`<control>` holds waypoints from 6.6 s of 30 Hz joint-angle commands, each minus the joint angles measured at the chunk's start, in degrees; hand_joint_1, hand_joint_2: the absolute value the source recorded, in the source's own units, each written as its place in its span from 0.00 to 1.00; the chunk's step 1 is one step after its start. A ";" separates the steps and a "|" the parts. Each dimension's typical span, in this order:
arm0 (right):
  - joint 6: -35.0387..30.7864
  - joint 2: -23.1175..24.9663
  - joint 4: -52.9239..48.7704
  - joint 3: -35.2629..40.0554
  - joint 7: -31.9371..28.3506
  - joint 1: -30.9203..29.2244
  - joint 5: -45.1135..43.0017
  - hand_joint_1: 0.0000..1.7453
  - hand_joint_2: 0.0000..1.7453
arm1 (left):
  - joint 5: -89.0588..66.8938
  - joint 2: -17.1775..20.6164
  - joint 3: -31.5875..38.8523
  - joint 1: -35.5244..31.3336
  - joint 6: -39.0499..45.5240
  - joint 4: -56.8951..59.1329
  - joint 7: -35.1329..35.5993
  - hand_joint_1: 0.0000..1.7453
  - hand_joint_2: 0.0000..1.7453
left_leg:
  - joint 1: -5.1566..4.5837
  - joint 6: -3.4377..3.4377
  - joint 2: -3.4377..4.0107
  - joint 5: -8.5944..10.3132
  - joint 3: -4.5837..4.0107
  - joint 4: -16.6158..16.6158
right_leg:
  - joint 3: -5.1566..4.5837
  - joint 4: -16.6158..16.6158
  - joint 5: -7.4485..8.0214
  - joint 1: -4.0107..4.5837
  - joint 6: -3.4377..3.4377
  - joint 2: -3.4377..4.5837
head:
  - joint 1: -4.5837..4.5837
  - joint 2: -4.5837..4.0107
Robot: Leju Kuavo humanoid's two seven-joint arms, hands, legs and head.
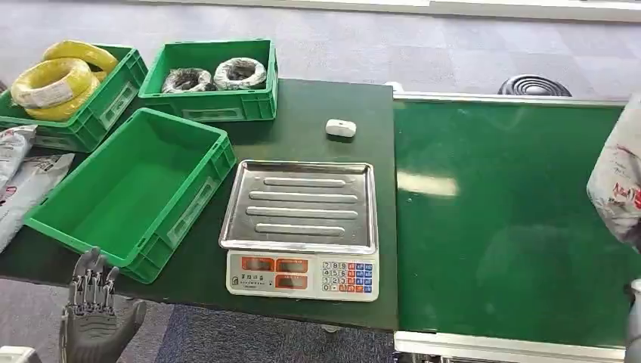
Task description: Moved the parcel from conveyor to table for the left to box.
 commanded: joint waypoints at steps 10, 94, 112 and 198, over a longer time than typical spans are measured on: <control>32.86 28.47 -31.03 55.62 4.59 -9.43 9.26 1.00 1.00 | -0.85 6.46 -5.46 -8.28 -1.13 8.64 -1.32 0.00 1.00 | 0.03 -0.13 1.74 0.00 0.22 -0.22 | -0.42 0.15 0.36 0.07 -0.42 1.63 | 0.04 0.00; 32.10 17.88 -54.92 48.57 -2.03 7.67 10.41 0.00 1.00 | -59.28 -0.60 -50.03 -71.28 -8.83 82.34 27.43 1.00 1.00 | 0.28 -0.19 -0.36 0.40 -0.08 0.01 | 0.08 -0.26 0.39 0.31 -0.28 -0.33 | 0.09 0.00; 27.13 20.66 -65.11 38.39 -6.47 15.36 4.05 0.00 1.00 | -58.68 -1.16 -46.67 -75.43 -3.56 82.27 23.47 1.00 1.00 | 0.31 -0.17 0.22 0.40 0.56 -0.22 | 0.63 -0.38 0.63 0.34 -0.35 0.17 | 0.04 0.00; 25.33 20.42 -67.61 32.30 0.61 28.80 -1.32 0.00 1.00 | -6.34 10.23 6.53 -39.15 4.52 6.78 2.93 0.00 1.00 | 0.42 -0.20 0.47 0.41 -0.04 -0.38 | -0.16 -0.49 0.57 0.48 -0.51 0.30 | 0.02 0.00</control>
